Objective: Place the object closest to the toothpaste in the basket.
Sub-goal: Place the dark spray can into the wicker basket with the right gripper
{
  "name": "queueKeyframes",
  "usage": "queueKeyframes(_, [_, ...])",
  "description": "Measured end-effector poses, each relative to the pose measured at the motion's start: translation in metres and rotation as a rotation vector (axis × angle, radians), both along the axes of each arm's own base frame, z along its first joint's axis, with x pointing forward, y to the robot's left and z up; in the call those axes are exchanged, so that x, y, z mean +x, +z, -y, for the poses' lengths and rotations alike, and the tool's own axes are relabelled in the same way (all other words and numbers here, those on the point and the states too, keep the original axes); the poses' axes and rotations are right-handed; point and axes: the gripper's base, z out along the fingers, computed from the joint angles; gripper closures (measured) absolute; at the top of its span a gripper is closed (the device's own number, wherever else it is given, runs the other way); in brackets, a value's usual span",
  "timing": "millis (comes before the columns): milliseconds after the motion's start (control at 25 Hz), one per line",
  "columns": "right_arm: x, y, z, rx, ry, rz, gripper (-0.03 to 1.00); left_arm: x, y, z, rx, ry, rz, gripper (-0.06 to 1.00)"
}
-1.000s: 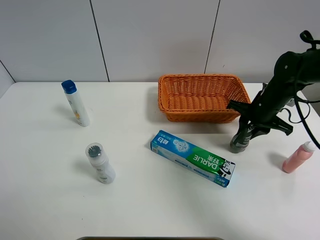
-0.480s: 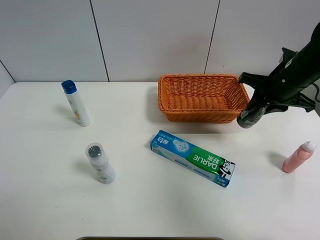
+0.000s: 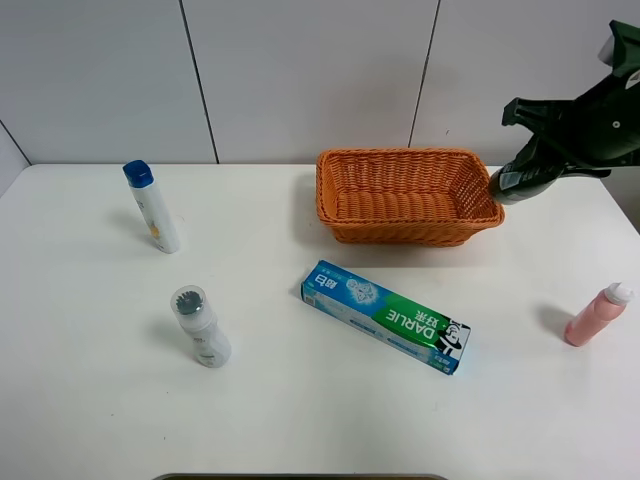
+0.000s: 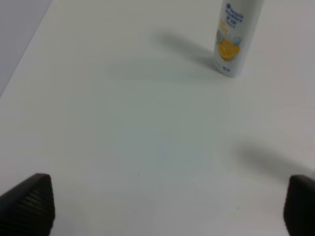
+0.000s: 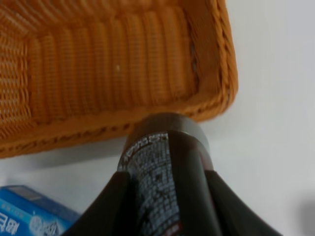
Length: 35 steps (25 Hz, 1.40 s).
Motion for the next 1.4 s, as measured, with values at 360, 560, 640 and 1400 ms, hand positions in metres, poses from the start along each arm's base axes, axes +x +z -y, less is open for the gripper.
queueKeyframes(360, [0.032, 0.027, -0.003, -0.061, 0.077, 0.164, 0.62, 0.000, 0.000, 0.000, 0.000, 0.000, 0.000, 0.00])
queueKeyframes(560, [0.062, 0.022, -0.015, -0.077, 0.122, 0.154, 0.62, 0.000, 0.000, 0.000, 0.000, 0.000, 0.000, 0.00])
queueKeyframes(640, [0.075, 0.015, -0.023, -0.084, 0.148, 0.139, 0.62, 0.000, 0.000, 0.000, 0.000, 0.000, 0.000, 0.00])
queueKeyframes(1400, [0.139, -0.094, -0.058, -0.106, 0.231, -0.101, 0.63, 0.000, 0.000, 0.000, 0.000, 0.000, 0.000, 0.00])
